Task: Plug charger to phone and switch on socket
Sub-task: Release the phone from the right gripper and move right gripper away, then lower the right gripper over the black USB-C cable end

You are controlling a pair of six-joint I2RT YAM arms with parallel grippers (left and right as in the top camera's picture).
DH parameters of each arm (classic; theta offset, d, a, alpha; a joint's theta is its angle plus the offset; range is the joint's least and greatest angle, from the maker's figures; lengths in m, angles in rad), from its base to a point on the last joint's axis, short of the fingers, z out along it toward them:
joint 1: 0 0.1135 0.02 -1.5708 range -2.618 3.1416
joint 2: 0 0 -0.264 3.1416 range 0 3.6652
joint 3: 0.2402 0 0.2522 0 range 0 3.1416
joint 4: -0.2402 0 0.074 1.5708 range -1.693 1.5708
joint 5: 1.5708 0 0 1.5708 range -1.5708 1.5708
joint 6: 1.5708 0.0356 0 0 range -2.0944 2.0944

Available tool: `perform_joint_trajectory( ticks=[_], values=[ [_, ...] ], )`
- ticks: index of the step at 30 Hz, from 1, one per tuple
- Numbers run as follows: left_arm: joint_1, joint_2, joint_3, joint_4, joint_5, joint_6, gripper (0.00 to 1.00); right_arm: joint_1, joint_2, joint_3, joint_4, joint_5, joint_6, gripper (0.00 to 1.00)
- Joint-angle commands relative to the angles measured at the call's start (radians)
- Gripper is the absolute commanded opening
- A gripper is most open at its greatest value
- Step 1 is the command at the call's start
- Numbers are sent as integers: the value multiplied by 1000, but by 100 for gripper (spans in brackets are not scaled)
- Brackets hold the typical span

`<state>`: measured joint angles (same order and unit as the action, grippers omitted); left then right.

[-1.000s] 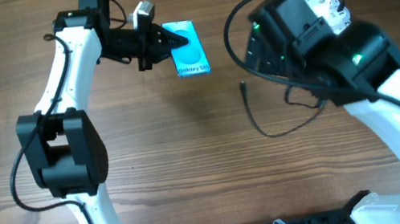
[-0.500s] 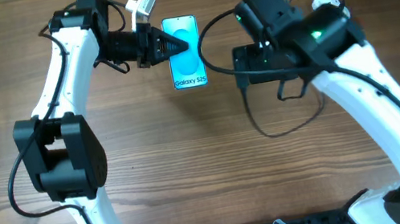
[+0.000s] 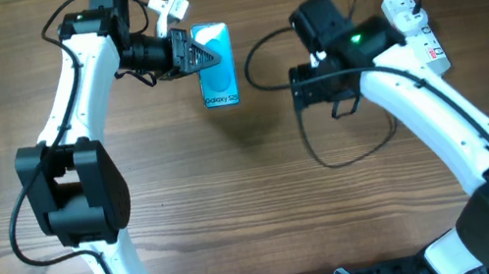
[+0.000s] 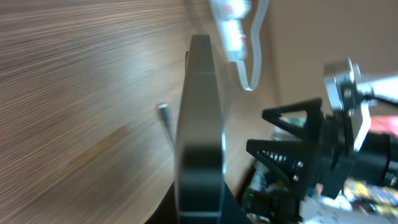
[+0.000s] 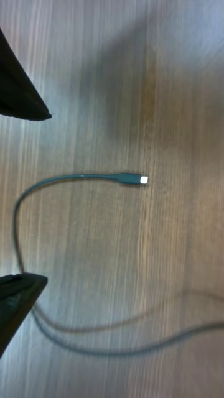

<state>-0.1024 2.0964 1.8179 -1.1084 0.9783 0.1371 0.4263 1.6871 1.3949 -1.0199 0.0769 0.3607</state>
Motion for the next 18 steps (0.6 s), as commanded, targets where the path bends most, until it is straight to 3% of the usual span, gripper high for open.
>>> perform_joint_trajectory(
  ticks=[1, 7, 18],
  values=[
    [7, -35, -2, 1, -135, -120, 4, 2, 13, -139, 113, -27, -13, 69],
    [7, -35, -2, 8, -134, -119, 4, 2, 69, -231, 228, -93, 6, 45],
    [-5, -35, -2, 43, -143, -119, 4, 2, 234, -193, 279, -124, -10, 48]
  ],
)
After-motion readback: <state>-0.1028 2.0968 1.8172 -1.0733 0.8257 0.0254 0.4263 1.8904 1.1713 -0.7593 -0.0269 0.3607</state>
